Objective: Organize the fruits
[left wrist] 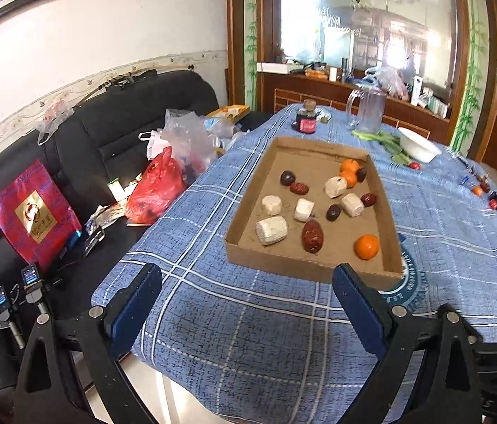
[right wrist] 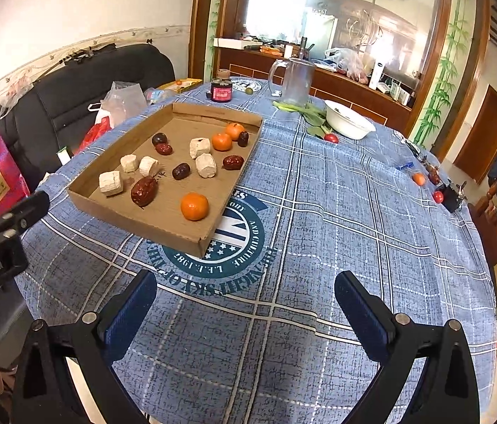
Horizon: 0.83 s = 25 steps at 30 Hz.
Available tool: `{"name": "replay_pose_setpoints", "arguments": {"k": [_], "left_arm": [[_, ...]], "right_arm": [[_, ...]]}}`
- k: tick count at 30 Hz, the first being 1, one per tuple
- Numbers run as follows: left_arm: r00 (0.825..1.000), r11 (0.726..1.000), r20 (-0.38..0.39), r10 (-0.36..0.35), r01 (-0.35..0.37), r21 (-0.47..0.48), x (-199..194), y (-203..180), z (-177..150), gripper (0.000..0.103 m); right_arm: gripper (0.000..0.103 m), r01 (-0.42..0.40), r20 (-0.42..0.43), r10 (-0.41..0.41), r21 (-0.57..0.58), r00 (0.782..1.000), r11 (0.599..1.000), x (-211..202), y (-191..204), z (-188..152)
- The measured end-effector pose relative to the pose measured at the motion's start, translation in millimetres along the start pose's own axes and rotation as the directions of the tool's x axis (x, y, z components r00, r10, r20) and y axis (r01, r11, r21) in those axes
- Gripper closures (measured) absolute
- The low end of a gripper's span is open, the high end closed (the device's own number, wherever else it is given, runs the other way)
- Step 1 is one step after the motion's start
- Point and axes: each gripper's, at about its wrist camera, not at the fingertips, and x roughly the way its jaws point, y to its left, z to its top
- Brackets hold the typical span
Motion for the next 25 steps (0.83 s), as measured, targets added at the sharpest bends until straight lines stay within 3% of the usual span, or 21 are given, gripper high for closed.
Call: {"name": "replay_pose_setpoints", "arguments": {"k": [6, 17, 25], "left_arm": [[0.999, 0.999, 0.017, -0.040, 0.039, 0.020, -5.6, -8.5, -1.4, 0.006], [0.993, 0.993, -0.023, -0.114, 0.115, 0.035, -4.2, -22.2, -3.4, 0.006], [0.994, 0.993, 0.021, -0.111, 0.110, 0.034, -8.2, -20.6, -4.2, 0.006]], "right_arm": [[0.001, 0.025, -0.002, -0.025, 0.017, 1.000, 1.000, -3.9, -5.9, -1.9], [0.001, 0.048, -0.015, -0.047, 0.044, 0.999, 0.998, -8.1, -18.1, -6.6], [0.001, 0.049, -0.029, -0.048, 0.055, 0.998, 0.997, -3.6, -19.3, -8.1]]}}
